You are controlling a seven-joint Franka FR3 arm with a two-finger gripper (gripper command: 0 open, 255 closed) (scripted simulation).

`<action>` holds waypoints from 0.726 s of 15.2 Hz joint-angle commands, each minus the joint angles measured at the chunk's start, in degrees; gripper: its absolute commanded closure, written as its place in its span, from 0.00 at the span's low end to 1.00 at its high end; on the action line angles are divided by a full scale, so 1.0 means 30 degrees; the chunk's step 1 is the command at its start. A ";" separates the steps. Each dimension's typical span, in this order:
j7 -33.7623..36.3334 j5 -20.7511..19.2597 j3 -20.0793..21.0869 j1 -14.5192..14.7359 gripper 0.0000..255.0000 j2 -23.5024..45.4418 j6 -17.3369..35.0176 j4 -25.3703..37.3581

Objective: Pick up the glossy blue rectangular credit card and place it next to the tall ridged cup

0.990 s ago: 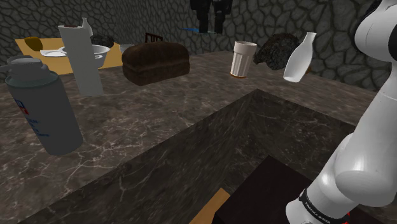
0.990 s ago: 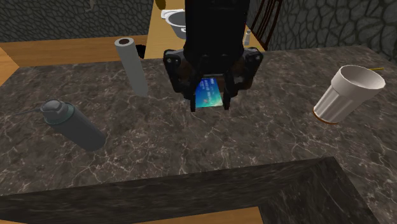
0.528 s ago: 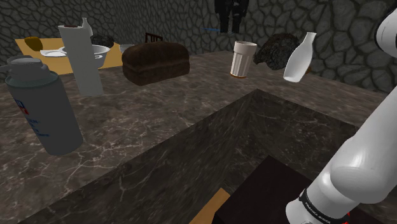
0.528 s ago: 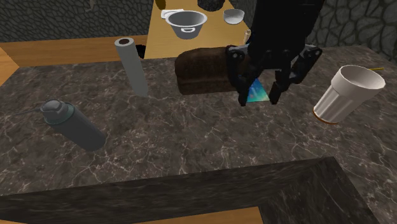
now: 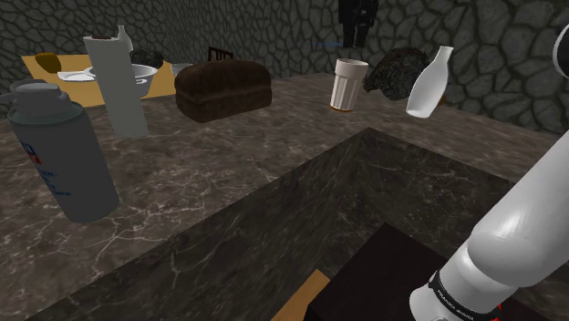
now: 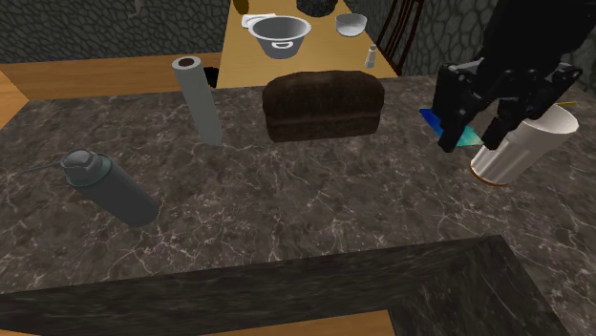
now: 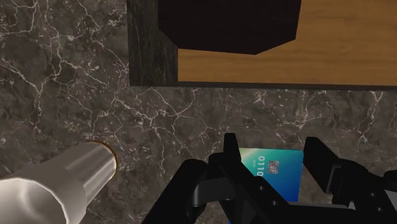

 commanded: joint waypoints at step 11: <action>-0.6121 -0.1283 -0.2709 -0.2798 1.00 0.2999 -0.1013 0.3986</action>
